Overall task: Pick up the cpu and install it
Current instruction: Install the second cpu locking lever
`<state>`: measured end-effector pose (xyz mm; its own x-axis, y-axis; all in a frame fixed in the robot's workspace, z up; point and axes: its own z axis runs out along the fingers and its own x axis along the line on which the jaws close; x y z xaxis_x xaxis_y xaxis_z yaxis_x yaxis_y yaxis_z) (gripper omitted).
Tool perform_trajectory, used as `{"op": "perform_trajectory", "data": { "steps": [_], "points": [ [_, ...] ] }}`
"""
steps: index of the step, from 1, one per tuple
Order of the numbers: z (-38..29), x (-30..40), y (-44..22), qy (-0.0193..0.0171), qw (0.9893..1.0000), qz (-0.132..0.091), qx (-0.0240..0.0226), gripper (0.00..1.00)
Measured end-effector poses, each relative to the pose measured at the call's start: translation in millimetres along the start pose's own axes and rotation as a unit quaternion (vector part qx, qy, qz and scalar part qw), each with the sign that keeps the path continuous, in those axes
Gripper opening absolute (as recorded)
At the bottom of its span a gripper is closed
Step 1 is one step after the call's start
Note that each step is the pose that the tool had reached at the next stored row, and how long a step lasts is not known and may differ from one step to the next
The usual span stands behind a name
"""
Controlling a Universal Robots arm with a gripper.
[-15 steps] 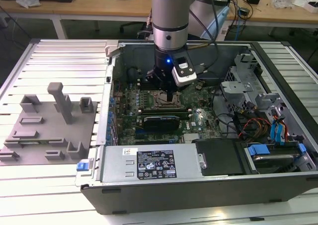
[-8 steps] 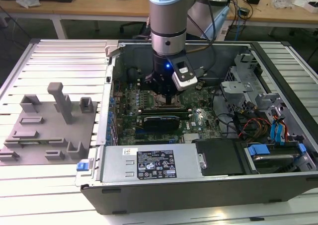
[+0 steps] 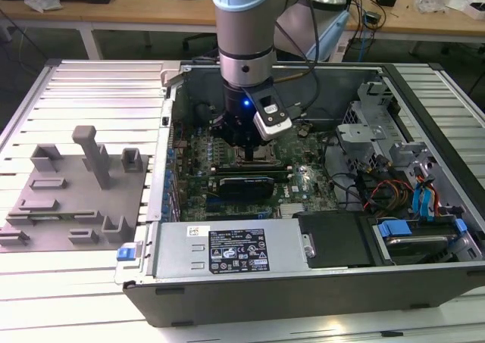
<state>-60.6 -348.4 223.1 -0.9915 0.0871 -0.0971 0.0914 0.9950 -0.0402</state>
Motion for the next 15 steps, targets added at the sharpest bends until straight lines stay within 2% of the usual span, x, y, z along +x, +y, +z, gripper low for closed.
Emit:
{"op": "perform_trajectory", "data": {
  "steps": [6,9,12,14,15],
  "points": [
    [1.5,7.7,-7.5,-0.0004,0.9999,-0.011,-0.0019,0.11],
    [3.8,10.9,-10.4,-0.0001,0.9999,-0.015,-0.0081,0.11],
    [5.1,12.0,-20.8,0.0006,0.9996,-0.014,-0.0243,0.11],
    [5.4,12.6,-23.8,0.0004,0.9994,-0.013,-0.0323,0.11],
    [5.4,13.0,-25.3,-0.0023,0.9989,-0.012,-0.0448,0.11]
  ]
}}
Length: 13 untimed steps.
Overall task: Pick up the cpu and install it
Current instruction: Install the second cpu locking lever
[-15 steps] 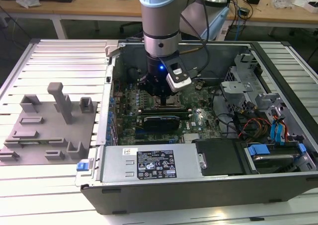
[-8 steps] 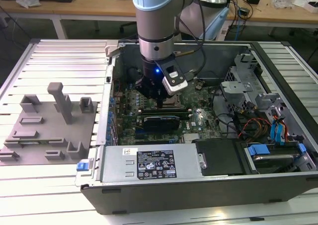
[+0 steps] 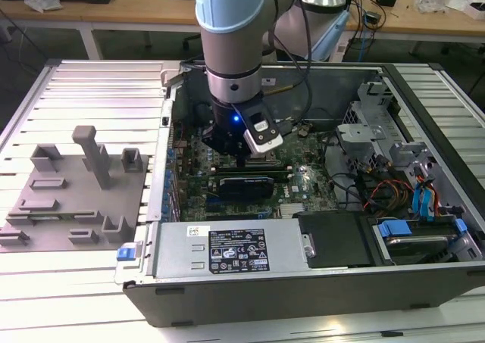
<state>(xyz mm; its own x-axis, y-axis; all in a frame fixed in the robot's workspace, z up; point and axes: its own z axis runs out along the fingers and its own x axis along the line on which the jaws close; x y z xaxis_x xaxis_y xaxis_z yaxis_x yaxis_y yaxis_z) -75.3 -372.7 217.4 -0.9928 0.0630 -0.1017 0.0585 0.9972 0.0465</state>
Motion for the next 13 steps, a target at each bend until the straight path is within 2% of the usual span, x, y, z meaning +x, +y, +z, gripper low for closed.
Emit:
{"op": "perform_trajectory", "data": {
  "steps": [1,4,5,6,13],
  "points": [
    [0.0,0.2,-0.5,-0.0024,1.0,0.001,-0.0076,0.11],
    [0.6,2.2,-2.3,-0.0048,0.9998,0.001,-0.0181,0.11],
    [1.2,7.0,-3.0,-0.0056,0.9997,0.001,-0.0257,0.11],
    [1.7,10.5,-3.3,-0.0063,0.9995,0.001,-0.0314,0.11],
    [6.0,14.5,-7.0,-0.0057,0.9986,0.002,-0.0517,0.11]
  ]
}}
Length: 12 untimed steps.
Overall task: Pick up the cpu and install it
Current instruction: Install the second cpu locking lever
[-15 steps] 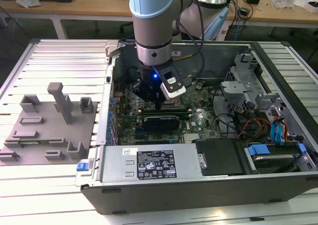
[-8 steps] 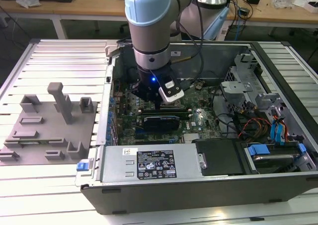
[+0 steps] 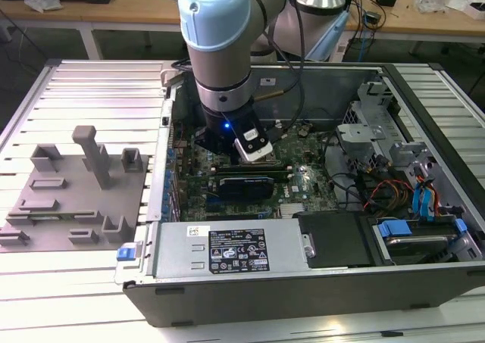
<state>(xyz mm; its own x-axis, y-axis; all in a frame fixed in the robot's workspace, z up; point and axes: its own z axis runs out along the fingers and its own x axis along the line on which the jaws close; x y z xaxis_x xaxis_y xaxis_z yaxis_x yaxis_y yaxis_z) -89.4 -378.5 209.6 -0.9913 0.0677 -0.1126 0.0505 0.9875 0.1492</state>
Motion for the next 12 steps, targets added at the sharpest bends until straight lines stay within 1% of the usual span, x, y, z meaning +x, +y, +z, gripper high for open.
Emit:
{"op": "perform_trajectory", "data": {
  "steps": [3,7,9,12],
  "points": [
    [2.0,0.4,-3.1,0.0005,1.0,0.001,-0.0082,0.11],
    [4.6,0.9,-4.7,0.0009,0.9998,0.002,-0.0181,0.11],
    [5.2,1.0,-4.7,0.0009,0.9998,0.002,-0.0197,0.11],
    [5.3,1.0,-4.8,0.001,0.9998,0.002,-0.0199,0.11]
  ]
}}
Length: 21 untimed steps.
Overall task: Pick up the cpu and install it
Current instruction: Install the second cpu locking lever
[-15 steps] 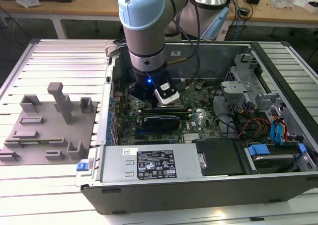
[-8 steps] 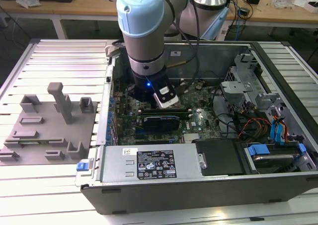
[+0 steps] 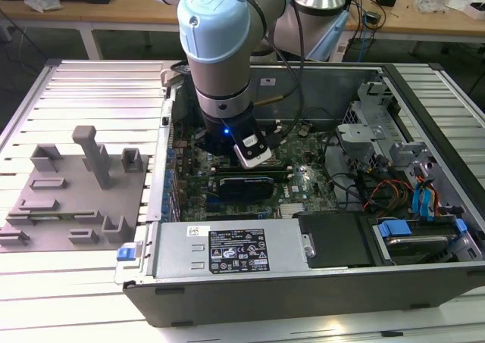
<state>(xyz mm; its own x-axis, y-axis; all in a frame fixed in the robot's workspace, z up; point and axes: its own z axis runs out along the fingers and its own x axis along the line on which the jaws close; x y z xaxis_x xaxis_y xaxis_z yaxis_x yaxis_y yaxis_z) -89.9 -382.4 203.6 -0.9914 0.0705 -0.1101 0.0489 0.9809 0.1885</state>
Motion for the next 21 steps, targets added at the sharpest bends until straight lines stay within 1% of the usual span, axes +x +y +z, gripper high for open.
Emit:
{"op": "perform_trajectory", "data": {
  "steps": [4,8,10,13,15,17,21],
  "points": [
    [2.3,0.3,-0.4,-0.0001,1.0,0.0,-0.003,0.11],
    [2.3,0.3,-0.4,-0.0001,1.0,0.0,-0.0032,0.11],
    [1.3,0.1,-0.4,0.0,1.0,0.0,-0.0032,0.11],
    [-3.0,-0.4,0.0,0.0003,1.0,0.0,-0.0032,0.11],
    [-4.4,-0.8,-0.1,0.0007,1.0,0.0,-0.0032,0.11],
    [-4.9,-1.6,-1.5,0.0018,1.0,0.001,-0.0031,0.11],
    [-5.8,-4.5,-7.7,0.007,1.0,0.002,-0.0027,0.11]
  ]
}}
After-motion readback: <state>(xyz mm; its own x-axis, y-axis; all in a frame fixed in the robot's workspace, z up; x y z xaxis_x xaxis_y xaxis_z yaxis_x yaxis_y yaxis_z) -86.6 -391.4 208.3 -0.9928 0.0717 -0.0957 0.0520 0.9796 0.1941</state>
